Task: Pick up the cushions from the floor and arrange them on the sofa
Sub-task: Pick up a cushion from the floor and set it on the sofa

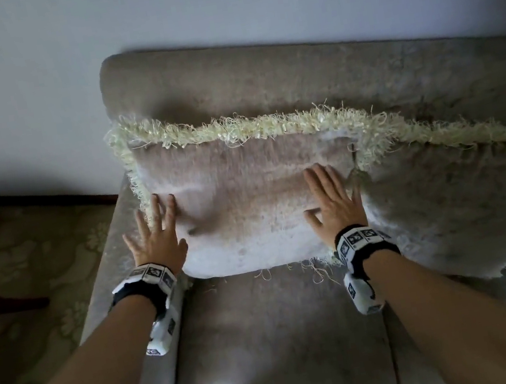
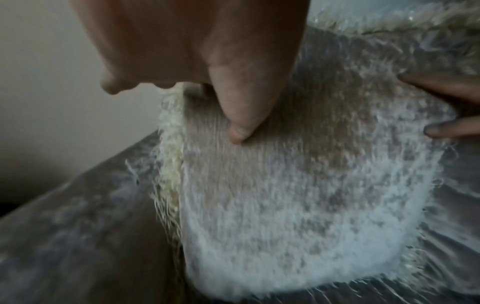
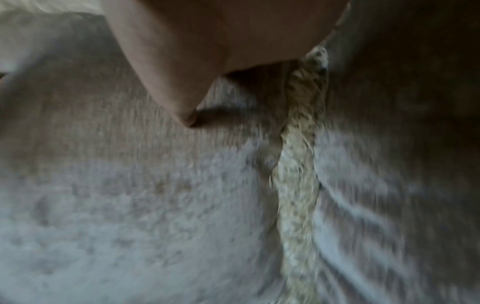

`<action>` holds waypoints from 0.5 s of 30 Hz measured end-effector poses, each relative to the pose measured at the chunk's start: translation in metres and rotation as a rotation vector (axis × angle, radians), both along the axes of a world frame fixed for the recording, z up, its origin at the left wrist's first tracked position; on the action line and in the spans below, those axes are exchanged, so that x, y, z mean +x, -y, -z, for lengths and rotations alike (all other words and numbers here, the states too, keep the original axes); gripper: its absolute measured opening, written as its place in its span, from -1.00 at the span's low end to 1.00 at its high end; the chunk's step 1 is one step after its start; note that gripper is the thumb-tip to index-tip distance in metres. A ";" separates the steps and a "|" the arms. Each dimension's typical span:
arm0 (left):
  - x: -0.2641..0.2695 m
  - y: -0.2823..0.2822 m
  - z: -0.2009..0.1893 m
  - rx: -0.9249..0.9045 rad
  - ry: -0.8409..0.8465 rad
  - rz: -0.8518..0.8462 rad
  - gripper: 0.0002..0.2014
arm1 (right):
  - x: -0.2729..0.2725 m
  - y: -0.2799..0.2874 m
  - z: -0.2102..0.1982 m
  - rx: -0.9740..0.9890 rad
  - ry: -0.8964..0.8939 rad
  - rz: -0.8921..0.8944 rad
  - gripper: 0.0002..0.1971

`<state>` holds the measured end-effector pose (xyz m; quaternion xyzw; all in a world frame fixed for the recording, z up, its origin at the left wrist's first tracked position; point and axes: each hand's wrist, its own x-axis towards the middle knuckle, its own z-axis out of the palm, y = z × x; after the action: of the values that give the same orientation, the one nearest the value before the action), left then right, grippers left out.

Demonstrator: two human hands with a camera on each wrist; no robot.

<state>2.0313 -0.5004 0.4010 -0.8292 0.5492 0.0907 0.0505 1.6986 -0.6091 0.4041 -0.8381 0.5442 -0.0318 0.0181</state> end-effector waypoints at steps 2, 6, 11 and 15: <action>-0.014 -0.018 0.005 -0.066 -0.112 -0.095 -0.11 | 0.007 -0.023 0.001 -0.017 0.192 0.180 -0.20; -0.052 -0.036 0.019 -0.052 -0.242 0.047 -0.51 | 0.040 -0.059 0.003 0.061 0.327 0.124 -0.65; -0.090 -0.010 0.044 0.398 -0.525 0.335 -0.57 | 0.090 -0.069 0.029 0.706 0.100 -0.324 -0.80; -0.068 0.007 0.065 0.232 -0.437 0.150 -0.69 | 0.072 -0.031 0.057 0.797 0.224 -0.012 -0.70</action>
<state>1.9635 -0.5078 0.3364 -0.7353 0.5931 0.3264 0.0321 1.7703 -0.5779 0.3470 -0.7600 0.5038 0.0907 0.4005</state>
